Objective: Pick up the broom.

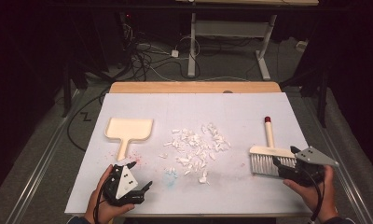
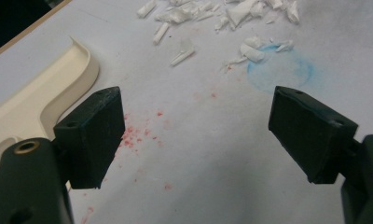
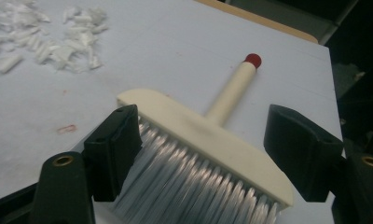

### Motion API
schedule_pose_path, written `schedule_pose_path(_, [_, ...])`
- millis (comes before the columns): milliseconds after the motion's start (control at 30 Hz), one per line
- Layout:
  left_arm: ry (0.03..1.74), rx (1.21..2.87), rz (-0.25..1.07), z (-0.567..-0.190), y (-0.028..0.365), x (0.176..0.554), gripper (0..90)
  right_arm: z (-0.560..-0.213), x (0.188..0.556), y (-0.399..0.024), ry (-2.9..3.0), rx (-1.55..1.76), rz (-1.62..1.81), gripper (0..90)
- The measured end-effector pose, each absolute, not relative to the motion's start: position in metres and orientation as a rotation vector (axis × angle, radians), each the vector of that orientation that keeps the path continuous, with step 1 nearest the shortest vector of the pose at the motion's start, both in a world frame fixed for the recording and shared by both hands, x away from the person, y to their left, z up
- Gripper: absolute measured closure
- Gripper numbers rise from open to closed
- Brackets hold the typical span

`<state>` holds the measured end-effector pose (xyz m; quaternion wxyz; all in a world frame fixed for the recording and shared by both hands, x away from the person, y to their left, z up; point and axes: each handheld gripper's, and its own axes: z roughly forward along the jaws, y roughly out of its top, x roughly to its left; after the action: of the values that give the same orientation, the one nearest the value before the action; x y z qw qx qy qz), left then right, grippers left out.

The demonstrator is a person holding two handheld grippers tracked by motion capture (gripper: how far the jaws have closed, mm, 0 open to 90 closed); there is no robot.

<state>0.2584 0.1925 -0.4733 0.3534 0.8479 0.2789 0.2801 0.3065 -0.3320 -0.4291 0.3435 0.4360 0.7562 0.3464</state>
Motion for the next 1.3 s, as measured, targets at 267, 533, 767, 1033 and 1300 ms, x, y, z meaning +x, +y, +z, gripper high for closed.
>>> schedule_pose_path(267, [0.724, 2.203, 0.713, -0.475, 0.192, 0.259, 17.4, -0.423, 0.357, -0.334, 2.022, 1.283, 0.852, 31.0])
schedule_pose_path(533, [0.719, 2.204, 0.705, -0.475, 0.191, 0.260, 17.6, -0.440, 0.419, -0.330, 2.017, 1.548, 0.742, 39.5])
schedule_pose_path(767, [0.720, 2.207, 0.699, -0.476, 0.193, 0.259, 17.6, -0.458, 0.443, -0.320, 2.069, 1.643, 0.654, 51.5])
schedule_pose_path(1033, [0.707, 2.216, 0.697, -0.476, 0.191, 0.259, 17.8, -0.458, 0.444, -0.314, 2.065, 1.611, 0.639, 68.0])
schedule_pose_path(1300, [0.703, 2.222, 0.693, -0.477, 0.189, 0.260, 18.2, -0.459, 0.442, -0.316, 2.087, 1.568, 0.666, 71.5])
